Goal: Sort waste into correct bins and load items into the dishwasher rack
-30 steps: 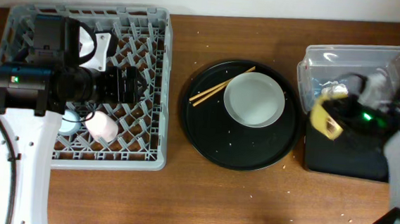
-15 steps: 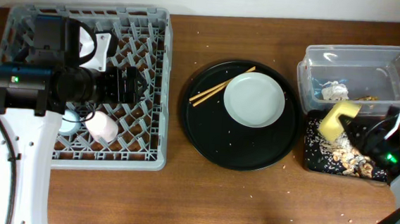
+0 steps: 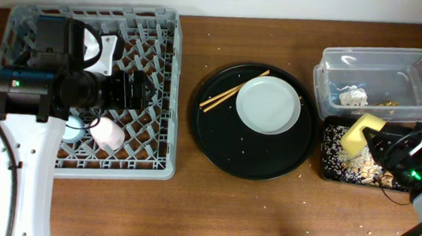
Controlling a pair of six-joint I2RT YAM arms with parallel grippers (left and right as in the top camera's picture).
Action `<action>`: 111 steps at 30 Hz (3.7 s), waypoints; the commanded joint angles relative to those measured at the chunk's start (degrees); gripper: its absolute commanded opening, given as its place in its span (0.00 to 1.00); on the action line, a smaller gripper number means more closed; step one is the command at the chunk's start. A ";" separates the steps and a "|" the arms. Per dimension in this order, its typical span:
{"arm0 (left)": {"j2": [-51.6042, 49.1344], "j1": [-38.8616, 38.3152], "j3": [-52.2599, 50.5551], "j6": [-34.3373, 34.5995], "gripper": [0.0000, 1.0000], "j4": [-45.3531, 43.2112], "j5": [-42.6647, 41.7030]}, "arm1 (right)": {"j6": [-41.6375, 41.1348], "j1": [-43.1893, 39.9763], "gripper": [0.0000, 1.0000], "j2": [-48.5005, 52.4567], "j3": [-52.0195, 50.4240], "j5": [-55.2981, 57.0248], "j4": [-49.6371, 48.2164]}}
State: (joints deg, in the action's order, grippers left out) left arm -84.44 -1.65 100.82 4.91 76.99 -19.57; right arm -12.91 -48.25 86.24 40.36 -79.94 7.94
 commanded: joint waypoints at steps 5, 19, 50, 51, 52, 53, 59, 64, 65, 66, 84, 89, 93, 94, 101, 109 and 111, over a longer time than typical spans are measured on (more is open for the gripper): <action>-0.13 -0.07 0.28 -1.16 0.99 0.42 -0.72 | -15.34 9.09 0.04 -3.50 0.48 -8.02 -7.43; -0.17 -0.09 0.28 -1.14 0.99 -1.09 -5.07 | -1.81 83.87 0.38 6.60 20.96 81.77 25.64; -50.53 -24.61 -0.28 -18.69 0.24 -42.64 14.86 | 0.66 46.45 0.60 -2.56 40.06 55.10 57.66; -50.42 -24.59 -0.20 -18.69 0.24 -42.23 14.91 | 0.66 46.45 0.60 -2.56 40.06 55.10 57.66; -50.42 -24.59 -0.20 -18.69 0.19 -42.01 14.91 | 0.66 46.45 0.60 -2.56 40.06 55.10 57.64; -50.42 -24.59 -0.17 -18.27 0.05 -41.51 14.91 | 0.66 46.45 0.60 -2.56 40.06 55.10 57.66; -44.72 -24.44 9.18 -16.11 0.00 -25.70 14.69 | 0.66 46.45 0.60 -2.56 40.06 55.08 57.66; -39.01 -24.48 9.62 -16.15 0.00 -17.05 16.50 | 0.66 46.45 0.60 -2.56 40.06 55.10 57.64; -38.56 -24.50 9.62 -16.15 0.00 -14.91 16.85 | 0.66 46.45 0.60 -2.56 40.06 55.10 57.53; -38.53 -24.50 9.62 -16.15 0.00 -13.11 16.85 | 0.66 46.45 0.60 -2.56 40.06 55.08 57.29; -31.95 -10.25 2.27 10.38 0.11 -10.27 17.49 | 0.66 46.45 0.60 -2.56 40.06 55.08 57.20; -31.63 -10.95 9.46 10.36 0.42 -7.48 13.44 | 0.48 46.45 0.60 -2.56 40.06 55.06 57.22; -35.36 -17.92 10.97 4.33 0.41 -24.92 20.17 | 0.48 46.45 0.60 -2.56 40.06 55.08 57.22; -38.07 -19.26 10.97 3.04 0.41 -28.52 21.79 | 0.48 46.45 0.61 -2.56 40.06 55.08 57.22; -50.53 -15.32 10.99 2.93 0.40 -34.34 25.70 | 0.48 46.45 0.61 -2.56 40.06 55.08 57.31; -51.10 -17.46 10.78 2.95 0.41 -36.46 29.14 | 0.48 46.45 0.61 -2.56 40.06 55.08 57.22; -52.74 -20.04 10.78 3.17 0.40 -36.57 34.05 | 0.48 46.45 0.61 -2.56 40.06 55.10 57.22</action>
State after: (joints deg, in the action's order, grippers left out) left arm -134.61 -19.22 111.66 8.34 40.66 8.21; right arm -13.08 -1.58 84.16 79.83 -25.39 65.17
